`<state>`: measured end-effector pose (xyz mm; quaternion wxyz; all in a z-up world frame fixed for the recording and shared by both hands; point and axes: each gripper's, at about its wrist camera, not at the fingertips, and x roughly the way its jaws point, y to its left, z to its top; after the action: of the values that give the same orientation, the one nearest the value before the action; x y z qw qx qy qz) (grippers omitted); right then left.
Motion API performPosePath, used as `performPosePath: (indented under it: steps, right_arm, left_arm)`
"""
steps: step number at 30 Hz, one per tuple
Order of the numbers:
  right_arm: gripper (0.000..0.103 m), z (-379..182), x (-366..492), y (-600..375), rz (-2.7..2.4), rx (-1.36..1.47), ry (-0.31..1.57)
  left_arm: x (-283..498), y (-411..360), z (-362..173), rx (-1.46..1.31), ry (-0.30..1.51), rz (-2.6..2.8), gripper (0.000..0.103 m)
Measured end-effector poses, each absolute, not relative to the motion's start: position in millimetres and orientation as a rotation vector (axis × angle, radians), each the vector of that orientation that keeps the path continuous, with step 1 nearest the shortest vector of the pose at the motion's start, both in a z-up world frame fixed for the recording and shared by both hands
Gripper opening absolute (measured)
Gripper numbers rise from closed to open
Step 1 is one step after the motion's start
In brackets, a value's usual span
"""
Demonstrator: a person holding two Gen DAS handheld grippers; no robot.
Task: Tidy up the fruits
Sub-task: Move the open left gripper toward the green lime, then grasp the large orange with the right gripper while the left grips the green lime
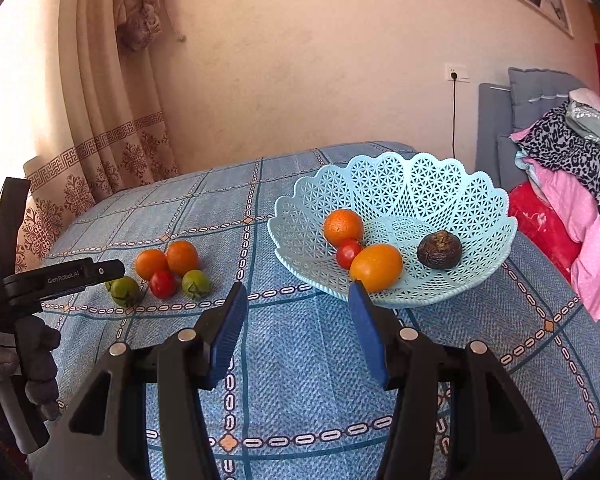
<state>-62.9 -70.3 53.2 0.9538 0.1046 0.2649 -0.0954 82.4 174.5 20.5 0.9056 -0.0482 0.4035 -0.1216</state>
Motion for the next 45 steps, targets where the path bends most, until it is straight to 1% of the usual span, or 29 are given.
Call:
performPosePath:
  steps: [5,7,10,13,15,19,21,28,33,39,45]
  right_arm:
    - [0.053,49,-62,-67,-0.185,0.211,0.549]
    - [0.053,48,-62,-65,-0.18,0.209,0.555]
    - [0.053,47,-61,-63,-0.174,0.205,0.558]
    - [0.053,45,-60,-62,-0.168,0.204,0.562]
    - [0.053,45,-60,-62,-0.166,0.205,0.564]
    - [0.053,44,-59,-60,-0.16,0.203,0.568]
    - [0.053,44,-59,-58,-0.153,0.199,0.571]
    - [0.053,44,-56,-53,-0.124,0.191,0.588]
    - [0.053,44,-48,-44,-0.053,0.198,0.628]
    - [0.053,48,-26,-36,0.056,0.225,0.696]
    - [0.053,54,1,-20,0.098,0.206,0.713]
  left_arm:
    - [77,162,18,-0.083,0.854,-0.272,0.076]
    - [76,158,16,-0.077,0.862,-0.281,0.069]
    - [76,154,13,-0.071,0.874,-0.288,0.061]
    - [77,151,8,-0.062,0.884,-0.29,0.056]
    - [78,149,7,-0.059,0.885,-0.291,0.055]
    - [82,148,1,-0.065,0.898,-0.306,0.039]
    - [81,147,1,-0.059,0.893,-0.311,0.036]
    - [77,150,6,-0.063,0.89,-0.325,0.035]
    - [71,156,19,-0.083,0.855,-0.341,0.035]
    - [63,174,37,-0.123,0.793,-0.318,0.035]
    - [63,193,48,-0.152,0.754,-0.26,0.035]
